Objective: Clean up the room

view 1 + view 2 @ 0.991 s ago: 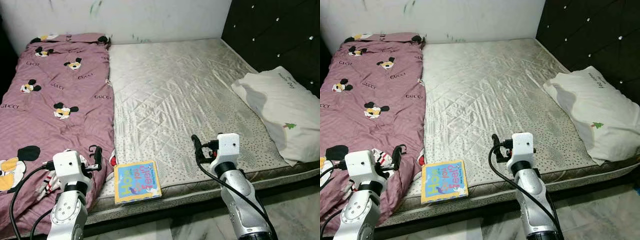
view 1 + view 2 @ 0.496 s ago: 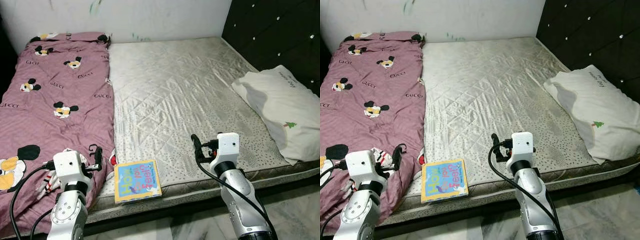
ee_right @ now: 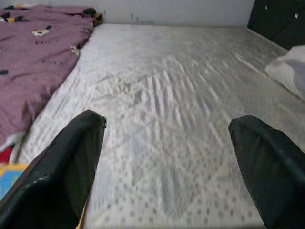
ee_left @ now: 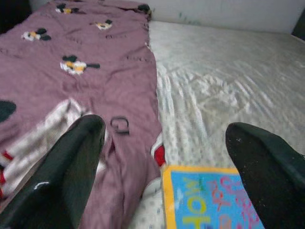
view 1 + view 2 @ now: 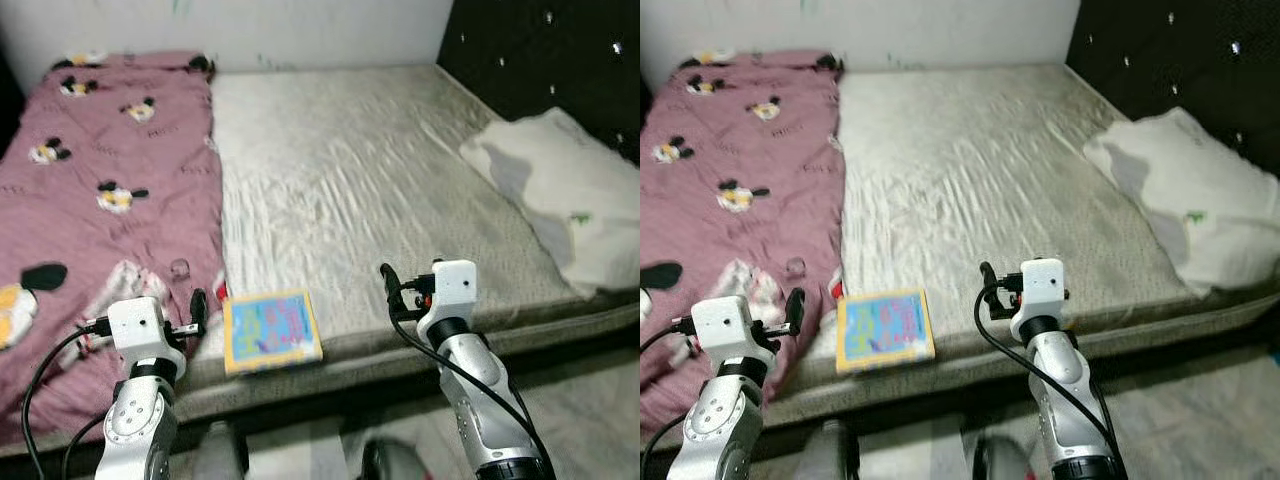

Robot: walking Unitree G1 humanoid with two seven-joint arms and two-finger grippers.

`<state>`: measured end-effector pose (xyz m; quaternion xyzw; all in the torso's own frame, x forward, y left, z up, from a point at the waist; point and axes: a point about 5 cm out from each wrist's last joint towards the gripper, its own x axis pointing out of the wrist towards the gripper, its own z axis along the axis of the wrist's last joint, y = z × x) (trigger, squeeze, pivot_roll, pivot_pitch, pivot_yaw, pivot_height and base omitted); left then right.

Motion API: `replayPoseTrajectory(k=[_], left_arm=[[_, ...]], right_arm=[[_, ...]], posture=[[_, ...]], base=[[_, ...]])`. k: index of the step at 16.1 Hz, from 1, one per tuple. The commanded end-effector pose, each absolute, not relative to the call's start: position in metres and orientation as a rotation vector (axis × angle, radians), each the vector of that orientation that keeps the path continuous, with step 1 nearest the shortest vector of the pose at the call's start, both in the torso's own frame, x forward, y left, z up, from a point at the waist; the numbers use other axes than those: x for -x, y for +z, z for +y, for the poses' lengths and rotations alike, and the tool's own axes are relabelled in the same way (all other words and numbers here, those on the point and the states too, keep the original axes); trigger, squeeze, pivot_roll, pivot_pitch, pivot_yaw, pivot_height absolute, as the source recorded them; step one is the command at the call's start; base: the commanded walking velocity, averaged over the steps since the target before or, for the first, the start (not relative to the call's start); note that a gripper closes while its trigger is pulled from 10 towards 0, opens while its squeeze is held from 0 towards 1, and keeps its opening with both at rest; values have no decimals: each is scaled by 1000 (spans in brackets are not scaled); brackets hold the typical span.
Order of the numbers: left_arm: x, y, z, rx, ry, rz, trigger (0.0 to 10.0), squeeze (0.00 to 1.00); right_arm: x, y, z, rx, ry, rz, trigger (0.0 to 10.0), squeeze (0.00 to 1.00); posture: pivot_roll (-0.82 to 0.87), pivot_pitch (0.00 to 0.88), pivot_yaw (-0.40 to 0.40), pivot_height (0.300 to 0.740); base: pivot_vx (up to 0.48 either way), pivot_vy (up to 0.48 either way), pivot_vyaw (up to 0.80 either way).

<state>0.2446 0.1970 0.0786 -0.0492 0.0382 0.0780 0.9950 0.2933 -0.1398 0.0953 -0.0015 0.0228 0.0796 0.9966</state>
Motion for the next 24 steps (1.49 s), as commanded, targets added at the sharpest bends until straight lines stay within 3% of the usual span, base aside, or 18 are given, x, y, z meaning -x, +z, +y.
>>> replayPoseTrajectory(k=[1, 24], left_arm=[[-244, 77, 198, 92, 165, 88, 10000, 0], [-248, 79, 193, 105, 134, 60, 10000, 0]], right_arm=[[-294, 97, -140, 7, 168, 42, 10000, 0], [-300, 99, -133, 29, 230, 30, 10000, 0]], posture=[[37, 101, -19, 603], [37, 79, -22, 598]], base=[[0, 0, 0], [0, 0, 84]])
